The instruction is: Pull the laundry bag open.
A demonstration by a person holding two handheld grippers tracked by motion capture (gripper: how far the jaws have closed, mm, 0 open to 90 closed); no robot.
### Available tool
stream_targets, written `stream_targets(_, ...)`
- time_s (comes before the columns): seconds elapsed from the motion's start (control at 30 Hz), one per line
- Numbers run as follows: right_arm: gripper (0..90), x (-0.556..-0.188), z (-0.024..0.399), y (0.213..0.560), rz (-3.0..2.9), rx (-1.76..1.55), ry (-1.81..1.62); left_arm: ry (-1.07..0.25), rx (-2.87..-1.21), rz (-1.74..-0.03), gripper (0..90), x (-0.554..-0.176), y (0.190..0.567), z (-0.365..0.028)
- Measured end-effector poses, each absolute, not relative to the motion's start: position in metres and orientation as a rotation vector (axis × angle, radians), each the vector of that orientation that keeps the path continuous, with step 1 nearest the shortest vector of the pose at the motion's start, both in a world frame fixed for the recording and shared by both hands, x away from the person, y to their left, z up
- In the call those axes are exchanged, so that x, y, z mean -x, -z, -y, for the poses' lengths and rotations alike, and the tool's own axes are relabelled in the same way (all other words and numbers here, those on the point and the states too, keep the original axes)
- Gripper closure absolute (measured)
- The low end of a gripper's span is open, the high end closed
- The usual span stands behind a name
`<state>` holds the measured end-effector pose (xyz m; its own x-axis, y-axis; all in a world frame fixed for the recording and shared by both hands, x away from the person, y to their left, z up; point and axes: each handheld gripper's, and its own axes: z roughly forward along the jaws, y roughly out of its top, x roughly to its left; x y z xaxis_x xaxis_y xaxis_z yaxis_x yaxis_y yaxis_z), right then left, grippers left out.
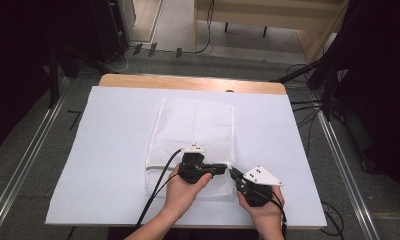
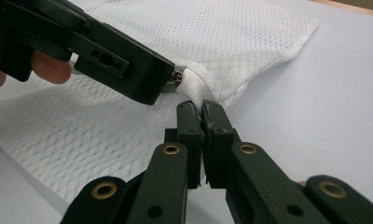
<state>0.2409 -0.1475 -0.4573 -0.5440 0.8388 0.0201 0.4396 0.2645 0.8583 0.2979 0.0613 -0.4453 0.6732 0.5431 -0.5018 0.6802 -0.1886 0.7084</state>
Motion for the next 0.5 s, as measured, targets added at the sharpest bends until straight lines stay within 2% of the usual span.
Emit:
stream_targets(0.33, 88.6, -0.241, 0.148, 0.455, -2.095, -1.154, -1.198, 0.136, -1.878, -0.966, 87.6, -0.299, 0.449, -0.067)
stream_targets(0.5, 88.6, -0.241, 0.154, 0.453, -2.078, -1.179, -1.199, 0.116, -1.879, -1.005, 87.7, -0.302, 0.455, -0.085)
